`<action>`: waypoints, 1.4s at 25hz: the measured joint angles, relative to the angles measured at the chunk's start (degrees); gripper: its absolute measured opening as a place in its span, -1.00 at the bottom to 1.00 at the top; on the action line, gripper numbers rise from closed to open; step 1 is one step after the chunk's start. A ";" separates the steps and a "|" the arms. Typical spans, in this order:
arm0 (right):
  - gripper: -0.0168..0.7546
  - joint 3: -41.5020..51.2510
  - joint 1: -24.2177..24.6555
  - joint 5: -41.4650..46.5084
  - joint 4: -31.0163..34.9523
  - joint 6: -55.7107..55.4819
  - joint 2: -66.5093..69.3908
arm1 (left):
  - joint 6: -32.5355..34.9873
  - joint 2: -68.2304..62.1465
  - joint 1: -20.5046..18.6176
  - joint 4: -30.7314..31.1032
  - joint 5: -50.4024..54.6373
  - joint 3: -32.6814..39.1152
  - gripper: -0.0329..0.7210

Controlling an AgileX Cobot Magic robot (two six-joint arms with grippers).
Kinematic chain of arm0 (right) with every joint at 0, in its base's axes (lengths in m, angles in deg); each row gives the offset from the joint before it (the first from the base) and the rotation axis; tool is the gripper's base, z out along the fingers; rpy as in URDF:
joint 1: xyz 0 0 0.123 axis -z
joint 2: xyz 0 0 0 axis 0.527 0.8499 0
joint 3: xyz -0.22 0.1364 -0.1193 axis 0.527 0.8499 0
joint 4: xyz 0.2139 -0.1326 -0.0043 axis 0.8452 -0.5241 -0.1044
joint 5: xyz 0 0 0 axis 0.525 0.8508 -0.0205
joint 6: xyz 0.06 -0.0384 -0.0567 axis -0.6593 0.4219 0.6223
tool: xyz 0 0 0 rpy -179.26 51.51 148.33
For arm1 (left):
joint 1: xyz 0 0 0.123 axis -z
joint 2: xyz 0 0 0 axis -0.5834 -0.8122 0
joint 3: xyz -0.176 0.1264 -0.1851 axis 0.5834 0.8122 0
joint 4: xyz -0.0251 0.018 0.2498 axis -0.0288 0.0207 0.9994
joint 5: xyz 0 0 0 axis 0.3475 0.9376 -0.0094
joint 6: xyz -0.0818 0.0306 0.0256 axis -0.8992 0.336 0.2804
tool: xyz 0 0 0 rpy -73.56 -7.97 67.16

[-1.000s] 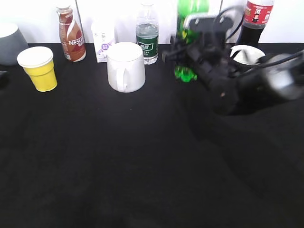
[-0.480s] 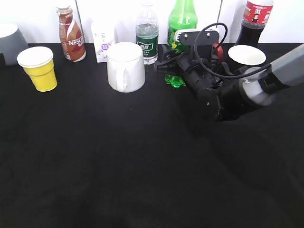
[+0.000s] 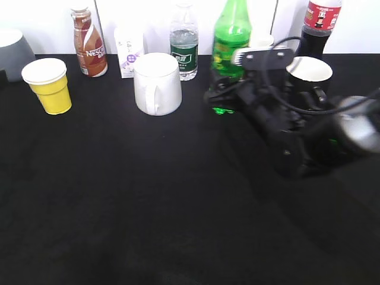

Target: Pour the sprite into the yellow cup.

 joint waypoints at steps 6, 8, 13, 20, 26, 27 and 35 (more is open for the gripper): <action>0.57 10.69 0.00 0.95 0.72 0.16 -11.14 | 0.00 2.27 0.00 0.05 6.64 0.00 0.64; 0.57 10.80 0.00 5.08 -1.96 0.29 -12.86 | -0.05 3.82 0.00 0.05 9.21 0.00 0.64; 0.57 8.96 0.00 46.02 -3.24 0.13 -30.03 | -2.79 9.84 0.00 -2.86 55.13 -15.29 0.64; 0.57 -5.87 -0.11 115.66 -26.80 -13.93 -41.00 | -2.79 15.03 0.00 -12.08 106.78 -30.91 0.63; 0.56 -4.81 -0.11 122.93 -23.16 -14.33 -65.92 | -2.79 38.39 0.00 -12.13 108.40 -30.91 0.61; 0.56 -2.25 -0.11 123.35 -23.21 -14.28 -70.24 | -2.79 41.15 0.00 -11.78 108.40 -30.94 0.61; 0.56 19.94 -0.11 123.53 -24.46 -13.62 -105.22 | -2.59 47.71 0.00 -8.78 106.00 -17.56 0.55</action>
